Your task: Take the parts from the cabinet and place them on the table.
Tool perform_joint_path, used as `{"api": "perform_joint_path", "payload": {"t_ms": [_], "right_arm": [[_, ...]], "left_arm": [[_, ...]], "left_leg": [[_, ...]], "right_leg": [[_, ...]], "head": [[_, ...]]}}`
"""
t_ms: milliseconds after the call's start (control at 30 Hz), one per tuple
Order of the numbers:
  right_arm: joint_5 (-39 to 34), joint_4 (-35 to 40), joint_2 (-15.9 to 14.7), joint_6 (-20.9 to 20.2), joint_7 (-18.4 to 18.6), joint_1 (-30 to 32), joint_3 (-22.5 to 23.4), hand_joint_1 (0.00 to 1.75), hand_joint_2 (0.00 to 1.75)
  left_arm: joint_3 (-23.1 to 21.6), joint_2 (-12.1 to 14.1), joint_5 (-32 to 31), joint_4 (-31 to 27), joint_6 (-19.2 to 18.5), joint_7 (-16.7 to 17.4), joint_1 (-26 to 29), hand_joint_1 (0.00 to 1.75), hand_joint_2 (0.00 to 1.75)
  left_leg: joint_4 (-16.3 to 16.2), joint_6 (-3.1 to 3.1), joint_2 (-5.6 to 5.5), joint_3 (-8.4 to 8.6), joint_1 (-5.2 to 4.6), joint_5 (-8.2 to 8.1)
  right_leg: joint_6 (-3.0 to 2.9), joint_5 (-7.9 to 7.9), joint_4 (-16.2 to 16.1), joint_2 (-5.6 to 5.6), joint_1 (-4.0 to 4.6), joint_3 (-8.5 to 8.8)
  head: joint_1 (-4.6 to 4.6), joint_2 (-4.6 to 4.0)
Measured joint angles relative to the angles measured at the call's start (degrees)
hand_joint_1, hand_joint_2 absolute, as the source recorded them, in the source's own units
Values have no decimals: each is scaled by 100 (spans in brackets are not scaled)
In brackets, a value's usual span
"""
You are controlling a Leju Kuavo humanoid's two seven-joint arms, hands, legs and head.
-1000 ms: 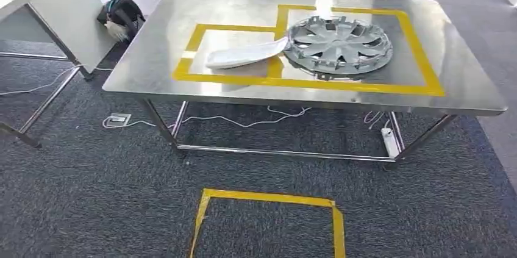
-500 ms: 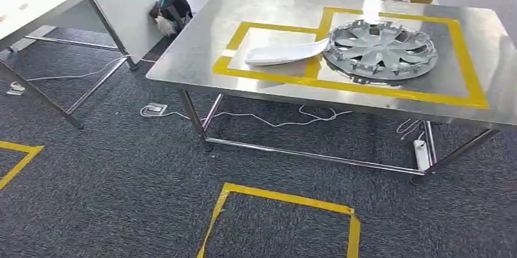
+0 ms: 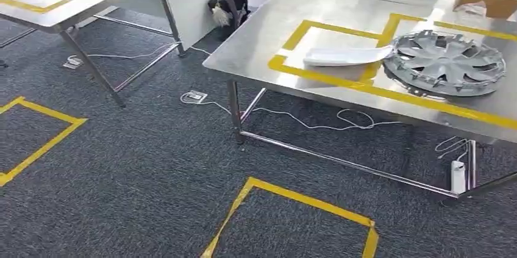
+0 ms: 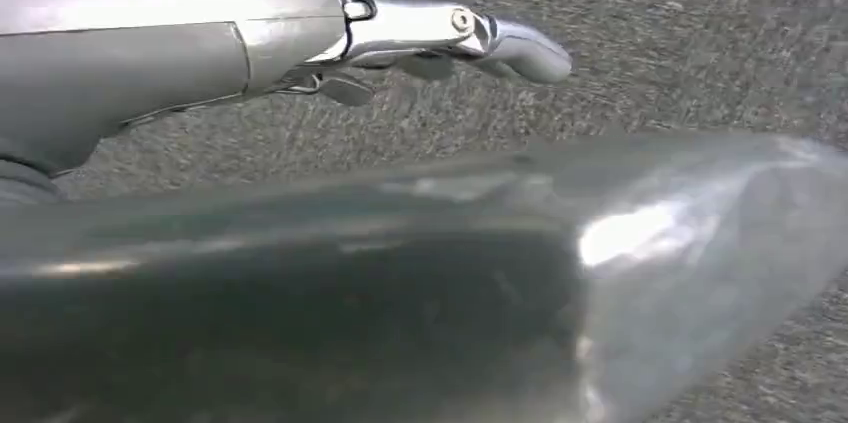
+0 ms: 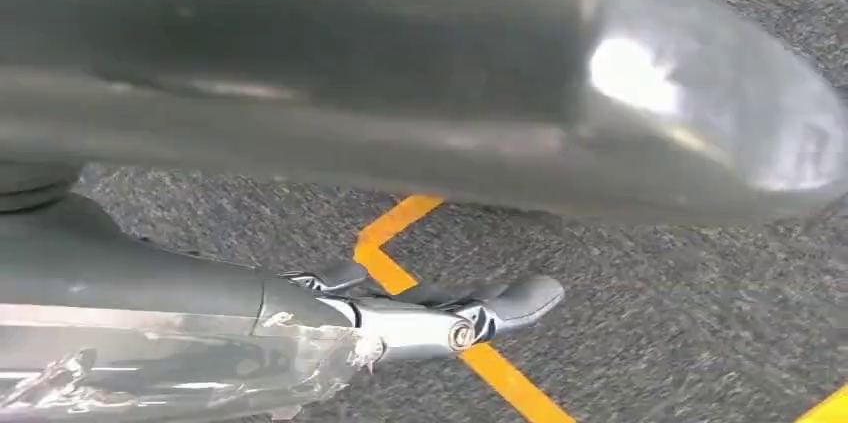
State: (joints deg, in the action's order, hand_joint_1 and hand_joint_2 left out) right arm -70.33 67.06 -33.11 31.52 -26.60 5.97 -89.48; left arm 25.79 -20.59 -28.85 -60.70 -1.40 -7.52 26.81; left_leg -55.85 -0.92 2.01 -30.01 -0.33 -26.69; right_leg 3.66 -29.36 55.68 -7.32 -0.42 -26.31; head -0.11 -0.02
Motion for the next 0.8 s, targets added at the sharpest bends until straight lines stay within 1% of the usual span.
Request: {"api": "perform_joint_path", "payload": {"t_ms": [33,67,100,133,167,200,233,267,300,333,367,400,433,467,500,533,567,600,633,667,700,733,767,800], "right_arm": [[26,2,0,-2,0,-5,0,0,0],[50,15,0,-2,0,4,2,0,0],[50,15,-2,-4,0,14,-4,0,0],[48,15,-2,-4,-4,24,-15,0,0],[41,15,-2,-2,-7,24,-28,0,0],[41,15,-2,6,-11,26,-33,0,0],[24,17,-2,30,-13,30,-33,0,0],[15,35,-2,65,-13,30,-35,0,0],[11,50,-4,85,-13,32,-35,0,0],[11,65,-4,85,-9,31,-35,0,0],[11,81,-4,85,-4,28,-35,0,0],[9,94,-4,87,4,31,-35,0,0],[9,96,-4,87,4,37,-37,0,0],[9,96,-4,87,4,40,-39,0,0],[11,96,-7,87,4,34,-44,0,0],[11,105,-11,87,4,15,-44,0,0],[11,116,-13,87,2,23,-39,0,0],[11,129,-13,87,2,32,-39,0,0],[11,129,-13,87,2,50,-42,0,0],[11,129,-13,87,2,56,-44,0,0],[9,129,-13,87,2,54,-44,0,0],[9,129,-13,87,4,49,-44,0,0],[4,129,-13,87,4,40,-44,0,0],[-7,131,-13,92,2,35,-44,0,0]], "left_arm": [[-17,-2,6,-41,20,17,29,0,0],[-24,0,9,-61,26,17,29,0,0],[-46,0,26,-78,31,-2,17,0,0],[-52,0,81,-85,46,-70,5,0,0],[-52,0,140,-83,68,-155,-1,0,0],[-50,0,179,-85,83,-199,-1,0,0],[-46,0,190,-85,103,-229,0,0,0],[-48,0,221,-89,133,-264,0,0,0],[-52,0,229,-105,151,-282,-1,0,0],[-63,0,227,-122,175,-282,-3,0,0],[-63,0,216,-138,190,-280,-11,0,0],[-65,0,210,-155,197,-280,-12,0,0],[-74,0,208,-168,203,-280,-9,0,0],[-81,0,194,-168,205,-280,-2,0,0],[-85,0,190,-168,207,-280,8,0,0],[-90,-2,177,-170,208,-280,20,0,0],[-100,-4,177,-179,208,-280,17,0,0],[-107,-4,177,-183,210,-280,-2,0,0],[-111,-4,177,-192,210,-280,-16,0,0],[-116,-4,177,-192,210,-280,-18,0,0],[-118,-4,177,-192,210,-278,-10,0,0],[-120,-4,177,-194,210,-258,-1,0,0],[-122,-2,246,-194,214,-234,8,0,0],[-127,-2,424,-201,227,-234,20,0,0]], "left_leg": [[6,-30,-32,-3,23,15],[6,-69,-86,-10,24,30],[6,-90,-142,-26,19,39],[5,-105,-217,-41,9,46],[4,-114,-283,-47,-1,51],[2,-114,-350,-46,-5,52],[0,-113,-423,-36,-5,53],[-2,-110,-507,-20,-5,54],[-3,-101,-582,-4,0,59],[-5,-85,-646,-5,0,60],[-56,-50,-701,-33,-47,50],[-61,-17,-781,-70,-42,64],[-40,28,-841,-105,-20,90],[-34,66,-913,-123,0,114],[-38,104,-980,-145,3,135],[-128,111,-711,-181,-1,59],[-345,140,-444,-296,-16,-132],[-737,169,-341,-480,-7,-376],[-1226,190,-296,-711,3,-616],[-1634,204,-280,-906,11,-770],[-1853,215,-277,-1005,21,-796],[-1779,219,-275,-949,26,-687],[-1469,217,-263,-778,33,-475],[-1011,213,-211,-528,38,-255]], "right_leg": [[40,-103,103,246,-15,-59],[42,-336,402,489,-22,-193],[48,-598,889,625,-22,-414],[45,-820,1422,693,-18,-671],[42,-930,1813,718,-18,-878],[38,-894,1925,721,-18,-964],[30,-726,1781,724,-18,-918],[22,-433,1366,748,-24,-745],[18,-141,820,821,-34,-504],[26,70,335,1082,-68,-288],[32,20,119,1364,-96,-224],[16,25,133,1282,-101,-248],[-16,17,152,1216,-76,-256],[-58,24,156,1155,-60,-256],[-114,62,134,1067,-72,-206],[-166,96,108,977,-82,-209],[-193,109,107,921,-74,-219],[-199,110,108,844,-67,-232],[-201,110,108,744,-60,-241],[-203,108,108,657,-55,-253],[-205,108,108,564,-54,-269],[-203,104,108,494,-55,-301],[-201,94,108,421,-56,-297],[-191,84,108,357,-59,-286]], "head": [[22,0],[55,0],[55,0],[59,0],[61,0],[61,0],[59,0],[61,0],[61,0],[68,0],[74,0],[44,0],[59,0],[55,0],[55,0],[59,0],[4,0],[-6,0],[-4,0],[-4,0],[-4,0],[-4,0],[-9,0],[-4,0]]}}
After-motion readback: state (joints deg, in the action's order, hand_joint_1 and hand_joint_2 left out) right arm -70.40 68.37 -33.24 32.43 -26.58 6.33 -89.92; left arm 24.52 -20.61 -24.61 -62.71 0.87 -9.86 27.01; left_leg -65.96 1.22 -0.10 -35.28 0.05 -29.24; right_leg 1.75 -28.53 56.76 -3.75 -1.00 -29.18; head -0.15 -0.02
